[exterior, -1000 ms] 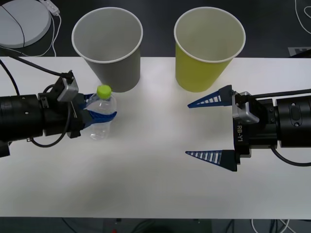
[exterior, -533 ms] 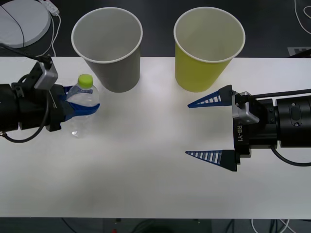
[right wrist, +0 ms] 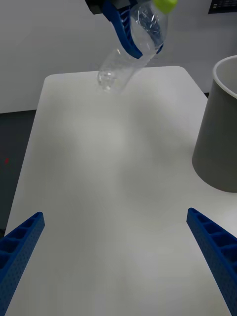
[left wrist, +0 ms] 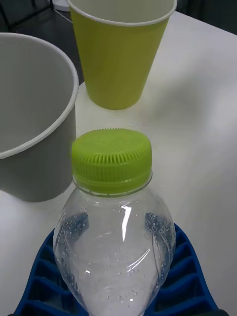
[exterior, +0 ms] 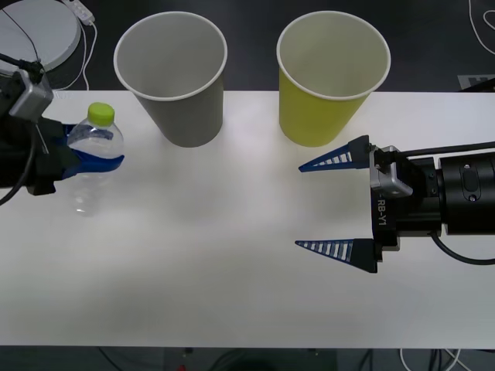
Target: Put the can into the green bin and the plastic bottle into the gray bin
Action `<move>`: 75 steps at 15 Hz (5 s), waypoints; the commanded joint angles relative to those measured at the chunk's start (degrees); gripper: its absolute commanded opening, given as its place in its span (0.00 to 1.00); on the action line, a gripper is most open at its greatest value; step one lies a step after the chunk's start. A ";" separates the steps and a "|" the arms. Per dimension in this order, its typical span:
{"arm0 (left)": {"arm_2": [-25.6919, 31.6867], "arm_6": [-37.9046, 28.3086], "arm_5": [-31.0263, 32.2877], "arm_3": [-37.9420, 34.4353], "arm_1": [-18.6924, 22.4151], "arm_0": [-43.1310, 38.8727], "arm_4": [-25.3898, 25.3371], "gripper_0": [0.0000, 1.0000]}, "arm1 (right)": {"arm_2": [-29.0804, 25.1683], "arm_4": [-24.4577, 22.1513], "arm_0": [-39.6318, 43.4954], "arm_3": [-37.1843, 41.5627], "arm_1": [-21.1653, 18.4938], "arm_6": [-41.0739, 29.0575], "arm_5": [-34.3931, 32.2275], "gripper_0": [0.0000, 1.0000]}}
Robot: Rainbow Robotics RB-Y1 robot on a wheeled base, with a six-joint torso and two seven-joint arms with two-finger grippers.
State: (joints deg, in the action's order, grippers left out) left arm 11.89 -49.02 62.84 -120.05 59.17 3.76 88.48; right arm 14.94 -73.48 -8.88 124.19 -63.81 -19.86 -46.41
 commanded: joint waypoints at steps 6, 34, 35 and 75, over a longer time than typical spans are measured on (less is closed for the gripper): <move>1.91 -6.09 12.22 7.90 5.16 10.92 -1.46 0.00 | 0.00 0.00 0.00 0.00 0.00 0.00 0.00 1.00; -22.70 -8.38 27.16 42.80 -6.96 62.95 18.13 0.00 | 0.00 0.00 0.00 0.00 0.00 0.00 0.00 1.00; -22.79 -8.46 27.16 44.38 -8.19 63.92 18.22 0.00 | 0.00 0.00 0.00 0.00 0.00 0.00 0.00 1.00; -30.17 -5.83 27.16 71.18 -28.06 86.24 35.19 1.00 | 0.00 0.00 0.00 0.00 0.00 0.00 0.00 1.00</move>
State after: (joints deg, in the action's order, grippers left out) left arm -18.27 -54.97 90.01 -48.81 30.97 90.00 124.01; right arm 14.94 -73.48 -8.88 124.19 -63.81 -19.86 -46.41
